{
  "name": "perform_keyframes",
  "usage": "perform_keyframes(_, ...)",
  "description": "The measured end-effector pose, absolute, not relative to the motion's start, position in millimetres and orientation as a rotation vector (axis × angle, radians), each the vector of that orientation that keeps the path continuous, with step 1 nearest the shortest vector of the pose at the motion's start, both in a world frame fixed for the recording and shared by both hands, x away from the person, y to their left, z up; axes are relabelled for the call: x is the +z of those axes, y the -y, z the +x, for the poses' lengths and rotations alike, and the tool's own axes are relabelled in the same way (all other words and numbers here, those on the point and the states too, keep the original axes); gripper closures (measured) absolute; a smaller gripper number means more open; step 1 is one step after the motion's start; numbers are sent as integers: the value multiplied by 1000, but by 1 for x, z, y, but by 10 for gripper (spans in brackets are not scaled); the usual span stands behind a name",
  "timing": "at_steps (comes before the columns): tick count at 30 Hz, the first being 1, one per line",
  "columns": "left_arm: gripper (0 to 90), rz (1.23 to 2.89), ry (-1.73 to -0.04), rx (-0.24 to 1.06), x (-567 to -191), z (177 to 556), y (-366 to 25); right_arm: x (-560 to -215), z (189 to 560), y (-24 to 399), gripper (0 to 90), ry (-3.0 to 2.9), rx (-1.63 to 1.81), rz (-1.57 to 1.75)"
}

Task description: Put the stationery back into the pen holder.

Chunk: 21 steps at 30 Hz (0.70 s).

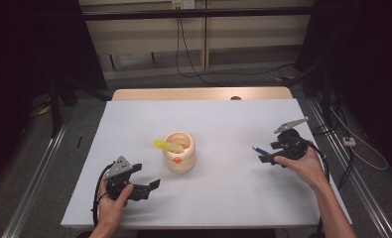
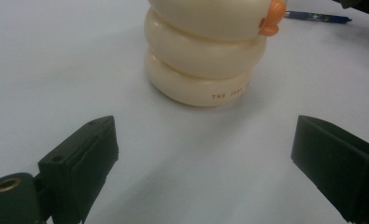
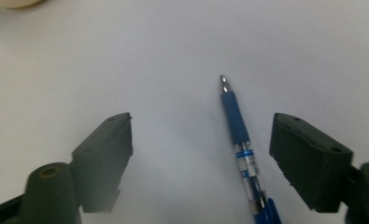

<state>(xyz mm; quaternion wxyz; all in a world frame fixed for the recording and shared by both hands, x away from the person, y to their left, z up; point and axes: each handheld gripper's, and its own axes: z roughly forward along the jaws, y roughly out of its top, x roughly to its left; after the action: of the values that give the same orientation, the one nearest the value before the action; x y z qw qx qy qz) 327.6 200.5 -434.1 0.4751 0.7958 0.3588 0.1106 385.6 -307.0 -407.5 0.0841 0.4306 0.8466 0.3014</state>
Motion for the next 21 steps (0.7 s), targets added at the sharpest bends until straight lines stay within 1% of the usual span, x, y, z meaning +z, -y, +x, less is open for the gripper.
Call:
perform_keyframes(1,73,1944,-878,271,-434,328,-200,-408,388,305,144,-2521,869,1295)
perform_keyframes(3,73,1945,-877,271,-434,328,-201,-407,393,302,130,-2510,839,1293)
perform_keyframes(6,73,1943,-874,267,-434,328,-200,-407,399,298,135,-2519,827,1288)
perform_keyframes(11,73,1944,-873,275,-434,327,-201,-409,412,292,193,-2546,748,1258)
perform_keyframes(13,73,1946,-872,277,-434,328,-201,-412,418,290,186,-2563,726,1265)
perform_keyframes(16,73,1945,-877,274,-434,328,-201,-415,425,289,237,-2584,694,1262)
perform_keyframes(19,73,1946,-874,273,-434,328,-201,-417,429,289,318,-2602,670,1243)
perform_keyframes(21,73,1944,-880,273,-434,328,-201,-420,431,289,331,-2611,640,1251)
